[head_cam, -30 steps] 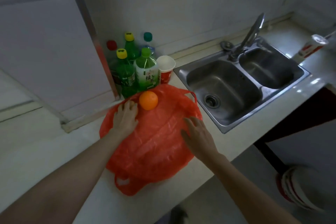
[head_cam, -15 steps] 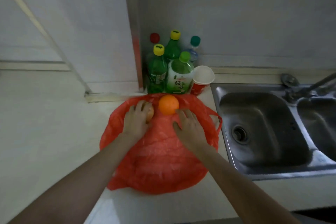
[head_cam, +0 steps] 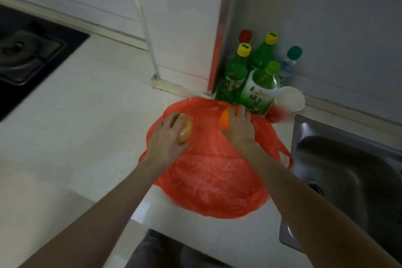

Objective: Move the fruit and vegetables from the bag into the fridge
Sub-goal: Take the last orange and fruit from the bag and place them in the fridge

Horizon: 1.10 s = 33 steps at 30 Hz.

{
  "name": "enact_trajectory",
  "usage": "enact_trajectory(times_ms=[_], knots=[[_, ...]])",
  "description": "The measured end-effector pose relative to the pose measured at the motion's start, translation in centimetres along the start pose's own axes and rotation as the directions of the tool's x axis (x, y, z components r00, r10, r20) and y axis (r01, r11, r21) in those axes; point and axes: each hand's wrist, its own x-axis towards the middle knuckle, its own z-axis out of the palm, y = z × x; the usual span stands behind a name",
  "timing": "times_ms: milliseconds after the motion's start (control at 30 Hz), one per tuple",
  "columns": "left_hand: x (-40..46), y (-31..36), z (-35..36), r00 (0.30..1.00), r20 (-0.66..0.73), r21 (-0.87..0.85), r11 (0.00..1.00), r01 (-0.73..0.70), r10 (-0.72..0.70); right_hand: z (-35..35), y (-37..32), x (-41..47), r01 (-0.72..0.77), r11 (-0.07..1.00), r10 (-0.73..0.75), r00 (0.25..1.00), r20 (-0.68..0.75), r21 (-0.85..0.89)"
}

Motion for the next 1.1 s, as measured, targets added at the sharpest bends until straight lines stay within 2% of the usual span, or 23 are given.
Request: enact_trajectory(times_ms=[300, 500, 767, 867, 1100], knots=[[-2.6, -1.2, -3.5, 0.982, -0.096, 0.017, 0.987, 0.163, -0.16, -0.9, 0.5, -0.7, 0.034, 0.999, -0.035, 0.999, 0.038, 0.015], [-4.4, -4.2, -8.1, 0.955, -0.189, 0.011, 0.972, 0.236, -0.23, -3.7, -3.8, -2.1, 0.218, 0.976, -0.216, 0.973, -0.081, 0.01], [-11.1, -13.2, -18.3, 0.897, -0.35, 0.052, 0.95, 0.307, -0.271, -7.5, -19.0, -5.6, 0.476, 0.871, -0.448, 0.871, -0.199, 0.119], [-15.0, -17.5, -22.2, 0.846, -0.423, 0.031, 0.927, 0.373, -0.326, -7.6, -25.7, -7.3, 0.562, 0.816, -0.534, 0.822, -0.196, 0.134], [-26.0, -28.0, -31.4, 0.697, -0.545, -0.047, 0.846, 0.531, -0.467, -7.0, -44.1, -12.9, 0.785, 0.608, -0.761, 0.619, -0.197, 0.116]])
